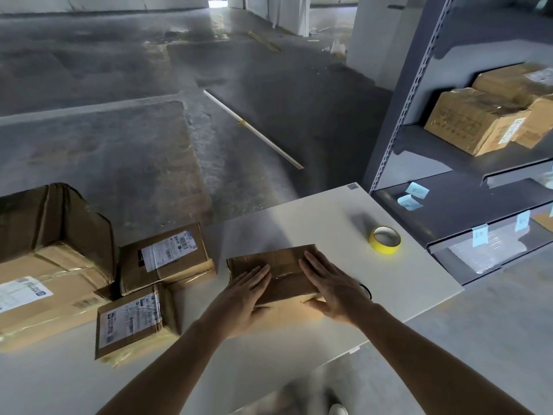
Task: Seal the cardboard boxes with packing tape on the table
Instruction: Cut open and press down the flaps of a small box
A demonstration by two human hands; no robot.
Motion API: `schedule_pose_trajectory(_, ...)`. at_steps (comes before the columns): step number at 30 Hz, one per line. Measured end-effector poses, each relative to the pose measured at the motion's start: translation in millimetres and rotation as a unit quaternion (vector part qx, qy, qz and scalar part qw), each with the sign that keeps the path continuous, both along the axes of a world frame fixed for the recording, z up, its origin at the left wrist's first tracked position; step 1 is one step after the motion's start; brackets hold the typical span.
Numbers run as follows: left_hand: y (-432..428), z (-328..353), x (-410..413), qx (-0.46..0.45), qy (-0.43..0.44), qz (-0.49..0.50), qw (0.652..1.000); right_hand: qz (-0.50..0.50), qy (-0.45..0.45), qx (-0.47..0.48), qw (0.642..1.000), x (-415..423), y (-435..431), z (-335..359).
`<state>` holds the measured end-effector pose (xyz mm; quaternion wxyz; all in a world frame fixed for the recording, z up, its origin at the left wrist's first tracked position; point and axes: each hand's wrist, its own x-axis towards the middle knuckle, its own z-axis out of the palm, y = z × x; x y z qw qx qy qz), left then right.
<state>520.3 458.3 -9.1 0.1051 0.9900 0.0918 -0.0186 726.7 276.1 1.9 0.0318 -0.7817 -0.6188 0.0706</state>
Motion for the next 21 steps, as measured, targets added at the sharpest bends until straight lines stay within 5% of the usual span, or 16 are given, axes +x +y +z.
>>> schedule_pose_trajectory(13,-2.6,-14.9,31.0,0.049,-0.043,0.044,0.997,-0.027,-0.022,0.043,0.998,24.6,22.2,-7.2)
schedule_pose_trajectory(21,-2.1,1.1,60.0,0.042,-0.064,0.099,0.992,0.060,0.006,0.021,0.998,71.5,38.8,0.2)
